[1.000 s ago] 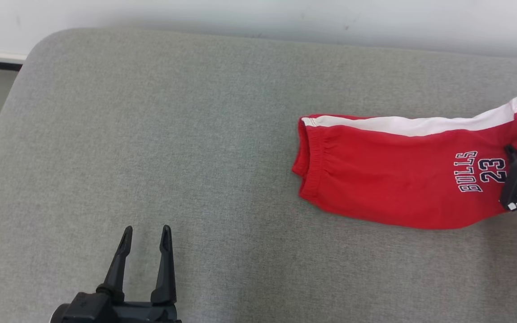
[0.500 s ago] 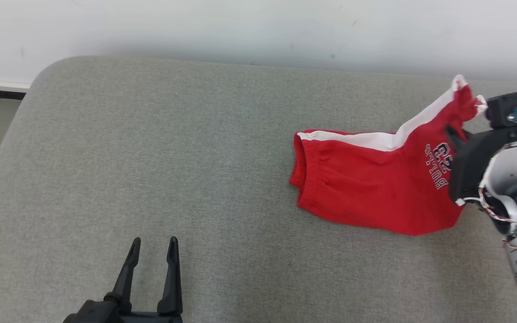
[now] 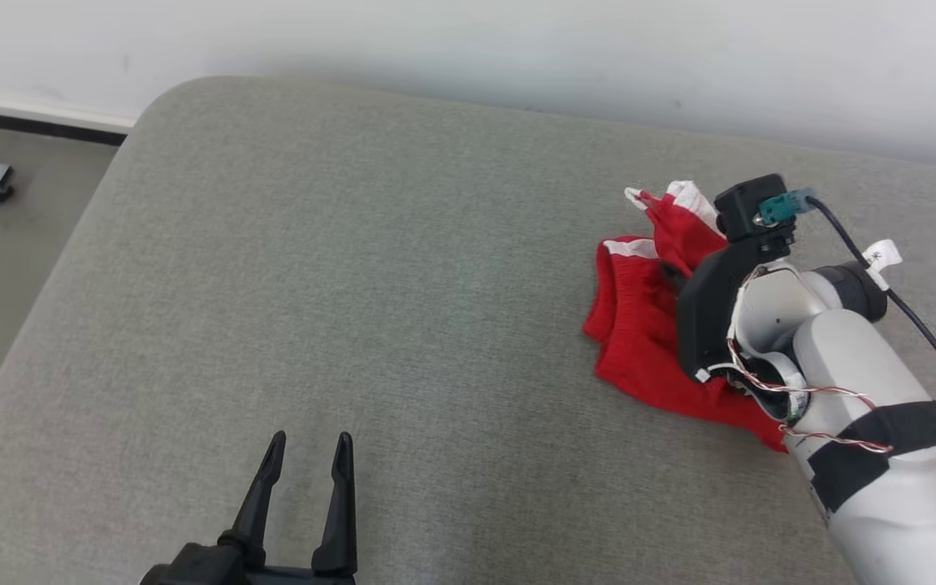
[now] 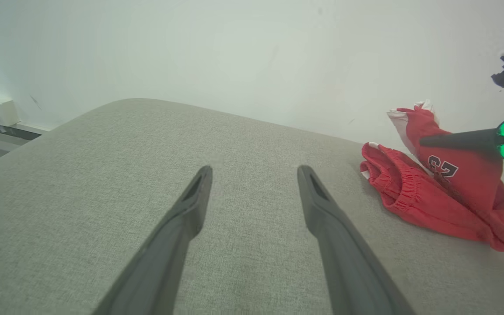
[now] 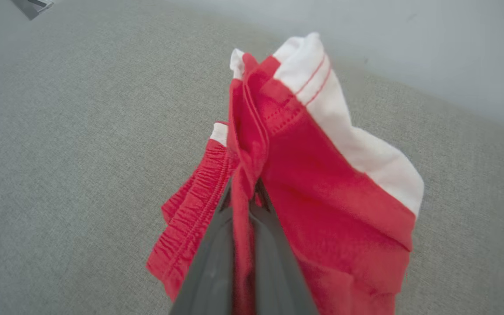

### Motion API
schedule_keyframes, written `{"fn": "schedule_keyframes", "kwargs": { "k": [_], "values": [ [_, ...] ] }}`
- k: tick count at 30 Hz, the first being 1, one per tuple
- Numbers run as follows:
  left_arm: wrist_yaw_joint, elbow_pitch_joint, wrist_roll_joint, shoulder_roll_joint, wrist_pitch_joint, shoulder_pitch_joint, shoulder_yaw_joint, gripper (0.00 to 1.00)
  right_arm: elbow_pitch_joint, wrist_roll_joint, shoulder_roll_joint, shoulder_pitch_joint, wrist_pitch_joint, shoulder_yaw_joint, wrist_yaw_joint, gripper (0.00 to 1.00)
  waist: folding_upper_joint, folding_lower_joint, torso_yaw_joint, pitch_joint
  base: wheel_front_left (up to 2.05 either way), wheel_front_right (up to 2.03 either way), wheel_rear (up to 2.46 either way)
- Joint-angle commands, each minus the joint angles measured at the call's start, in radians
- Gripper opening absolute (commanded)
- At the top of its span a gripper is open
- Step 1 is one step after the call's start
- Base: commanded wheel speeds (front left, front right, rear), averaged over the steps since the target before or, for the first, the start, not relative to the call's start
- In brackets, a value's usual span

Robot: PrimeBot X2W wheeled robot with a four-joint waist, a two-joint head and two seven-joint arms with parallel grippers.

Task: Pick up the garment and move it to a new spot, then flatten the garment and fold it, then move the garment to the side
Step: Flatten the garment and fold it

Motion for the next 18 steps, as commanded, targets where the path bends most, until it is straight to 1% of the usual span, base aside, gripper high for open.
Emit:
{"fn": "schedule_keyframes", "kwargs": {
  "k": [1,5,8,9,10,12,13,18],
  "values": [
    [0.003,-0.001,-0.001,0.000,-0.003,0.001,-0.003,1.00,0.020,-0.006,0.001,-0.016,-0.008,0.008,-0.003,0.00,0.0000,0.0001,0.026,0.017,0.00,0.00,0.00],
    [0.008,-0.005,-0.010,0.000,-0.003,-0.011,-0.014,1.00,0.106,-0.009,0.031,-0.046,-0.028,0.021,-0.003,0.00,0.0000,0.0001,0.051,0.034,0.00,0.00,0.00],
    [0.012,-0.008,-0.016,0.000,-0.003,-0.019,-0.021,1.00,0.154,-0.011,0.044,-0.070,-0.065,0.009,-0.003,0.00,0.0000,0.0001,0.063,0.045,0.00,0.00,0.00],
    [0.013,-0.009,-0.018,0.000,-0.003,-0.022,-0.022,1.00,0.165,-0.010,0.050,-0.079,-0.088,0.001,-0.003,0.37,0.0000,0.0001,0.065,0.049,0.00,0.00,0.00],
    [0.015,-0.011,-0.018,0.000,-0.003,-0.024,-0.024,1.00,0.175,-0.005,0.056,-0.085,-0.110,-0.009,-0.003,1.00,0.0000,0.0001,0.066,0.052,0.00,0.00,0.00],
    [0.017,-0.012,-0.016,0.000,-0.003,-0.026,-0.022,1.00,0.194,0.010,0.073,-0.095,-0.142,-0.017,-0.003,1.00,0.0000,0.0001,0.066,0.056,0.00,0.00,0.00],
    [0.020,-0.010,-0.015,0.000,-0.003,-0.026,-0.019,1.00,0.200,0.042,0.082,-0.106,-0.162,-0.020,-0.003,1.00,0.0000,0.0001,0.063,0.056,0.00,0.00,0.00],
    [0.021,-0.007,-0.003,0.000,-0.003,-0.020,-0.001,1.00,0.167,0.110,0.048,-0.121,-0.218,0.003,-0.003,1.00,0.0000,0.0001,0.040,0.041,0.00,0.00,0.00]
  ]
}}
